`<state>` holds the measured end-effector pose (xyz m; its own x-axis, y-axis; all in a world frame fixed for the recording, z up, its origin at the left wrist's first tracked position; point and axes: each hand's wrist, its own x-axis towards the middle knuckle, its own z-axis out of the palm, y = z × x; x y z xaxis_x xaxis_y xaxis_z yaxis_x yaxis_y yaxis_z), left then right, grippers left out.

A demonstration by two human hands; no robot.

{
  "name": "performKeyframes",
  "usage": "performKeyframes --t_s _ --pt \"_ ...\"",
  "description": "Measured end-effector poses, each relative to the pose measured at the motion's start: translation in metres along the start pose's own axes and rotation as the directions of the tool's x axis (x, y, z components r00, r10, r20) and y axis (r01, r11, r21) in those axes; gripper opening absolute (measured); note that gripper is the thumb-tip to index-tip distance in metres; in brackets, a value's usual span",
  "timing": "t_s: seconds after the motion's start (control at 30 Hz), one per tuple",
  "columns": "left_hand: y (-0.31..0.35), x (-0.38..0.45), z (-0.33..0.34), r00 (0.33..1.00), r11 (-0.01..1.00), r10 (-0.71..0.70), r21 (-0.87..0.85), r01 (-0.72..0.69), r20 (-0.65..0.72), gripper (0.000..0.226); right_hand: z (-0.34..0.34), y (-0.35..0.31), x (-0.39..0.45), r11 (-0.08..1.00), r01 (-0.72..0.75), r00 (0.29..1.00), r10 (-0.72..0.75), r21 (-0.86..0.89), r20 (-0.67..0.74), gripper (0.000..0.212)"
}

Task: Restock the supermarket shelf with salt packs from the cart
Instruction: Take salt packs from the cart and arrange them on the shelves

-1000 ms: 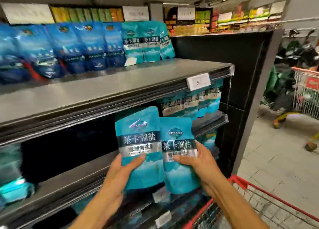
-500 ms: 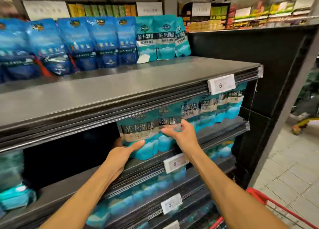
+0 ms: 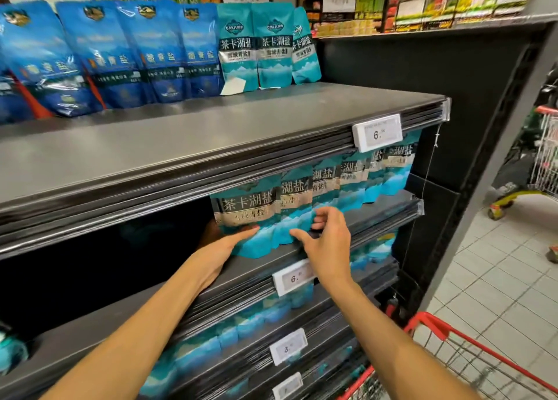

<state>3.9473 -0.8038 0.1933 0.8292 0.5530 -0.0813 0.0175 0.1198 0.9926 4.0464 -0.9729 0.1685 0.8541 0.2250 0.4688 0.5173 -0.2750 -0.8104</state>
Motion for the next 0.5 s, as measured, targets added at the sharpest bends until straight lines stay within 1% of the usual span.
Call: performKeyframes --t_s 0.1,0.17,0.23,0.3,0.37,0.43,0.5 --pt "-0.002 -0.001 0.001 0.997 0.997 0.071 -0.015 -0.071 -0.004 0.048 -0.001 0.002 0.0 0.999 -0.041 0.999 0.041 -0.001 0.006 0.051" --pt "-0.004 -0.004 0.0 0.996 0.996 0.089 -0.018 -0.089 -0.016 0.05 -0.002 0.003 -0.001 0.999 -0.054 0.998 0.054 -0.003 0.019 0.051" --pt "-0.005 -0.004 -0.003 0.998 0.998 0.062 -0.006 -0.062 -0.033 0.056 -0.005 0.002 -0.003 0.999 -0.047 0.999 0.047 0.012 0.019 0.051" --pt "-0.005 -0.005 -0.005 0.998 0.999 -0.008 0.037 0.01 -0.054 0.065 -0.01 0.004 -0.007 0.999 -0.032 0.999 0.031 0.02 0.014 0.048" --pt "-0.007 -0.007 -0.008 0.991 0.991 -0.058 0.111 0.071 -0.121 0.072 -0.016 0.006 -0.012 1.0 -0.022 1.0 0.022 0.019 0.011 0.043" --pt "-0.007 -0.013 -0.01 0.975 0.979 -0.05 0.183 0.091 -0.215 0.075 -0.023 0.007 -0.018 0.999 -0.017 1.0 0.017 0.029 0.004 0.037" --pt "-0.004 -0.02 -0.011 0.967 0.968 -0.027 0.234 0.088 -0.254 0.08 -0.029 0.006 -0.025 0.998 -0.02 1.0 0.021 0.054 -0.006 0.032"
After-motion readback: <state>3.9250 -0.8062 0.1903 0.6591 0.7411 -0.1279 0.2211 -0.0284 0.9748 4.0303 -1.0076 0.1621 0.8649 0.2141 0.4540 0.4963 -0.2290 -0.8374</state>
